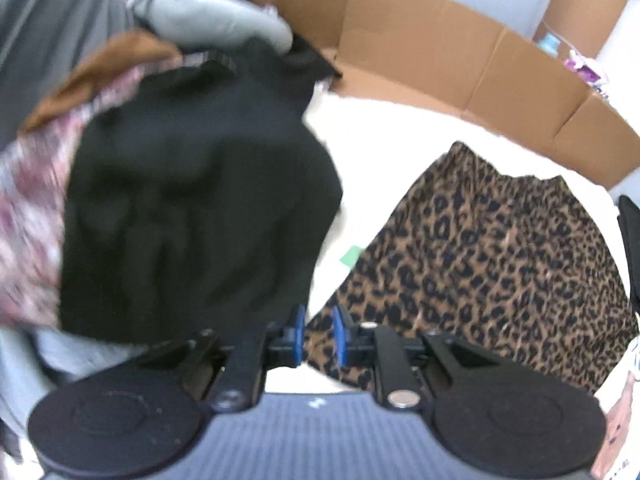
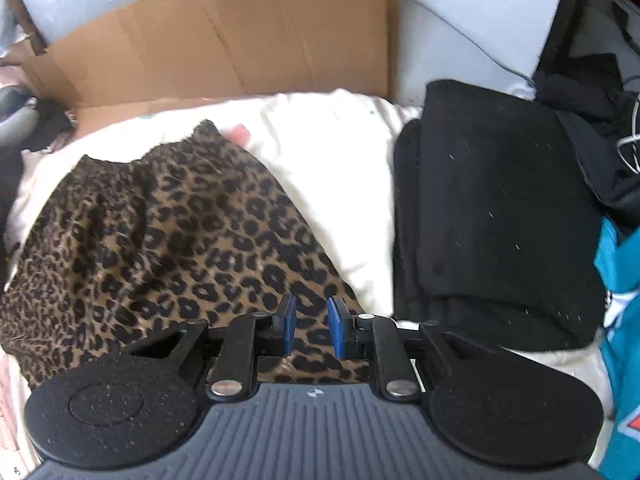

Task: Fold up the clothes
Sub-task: 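Move both open tools over the skirt's elastic waistband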

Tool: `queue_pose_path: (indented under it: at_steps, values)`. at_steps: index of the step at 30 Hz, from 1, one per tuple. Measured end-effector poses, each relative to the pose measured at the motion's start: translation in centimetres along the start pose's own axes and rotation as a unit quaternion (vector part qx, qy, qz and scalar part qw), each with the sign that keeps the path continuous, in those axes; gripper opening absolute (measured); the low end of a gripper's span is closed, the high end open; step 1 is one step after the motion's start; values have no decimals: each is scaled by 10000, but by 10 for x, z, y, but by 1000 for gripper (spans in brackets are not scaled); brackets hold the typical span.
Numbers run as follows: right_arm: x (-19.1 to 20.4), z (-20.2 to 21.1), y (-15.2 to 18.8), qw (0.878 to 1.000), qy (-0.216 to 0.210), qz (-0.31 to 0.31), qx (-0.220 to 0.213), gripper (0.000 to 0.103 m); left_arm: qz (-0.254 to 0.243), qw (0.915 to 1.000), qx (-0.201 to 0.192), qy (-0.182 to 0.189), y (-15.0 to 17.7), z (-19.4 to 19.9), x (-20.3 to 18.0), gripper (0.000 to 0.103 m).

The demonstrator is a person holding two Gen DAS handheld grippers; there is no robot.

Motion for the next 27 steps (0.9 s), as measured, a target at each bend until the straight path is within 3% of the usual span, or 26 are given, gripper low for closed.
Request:
queue_pose_path:
  at_steps: [5,15,27]
  values:
    - [4,19,-10,9997,-147,-14,-219,24,-165,9995,-232,111,-35,16,-12,28]
    - [15,35,-24,9993,-144,-141,-322,24,-757,9952,-306,531,-85,-10,-45,28]
    - [30,-39,-29,9981,-521,161,-286,24,-963,9895,-242,1049,-102,-91,-106,27]
Point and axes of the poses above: each gripper's, at about its wrist camera, not at the fingertips, and z roughly against the way its jaws point, x to its left, y to its underside, the point moved 1 cm from there along -z, roughly the way its jaws point, and after that the axes turned 1 degree about -z, right-handed, at the moved point
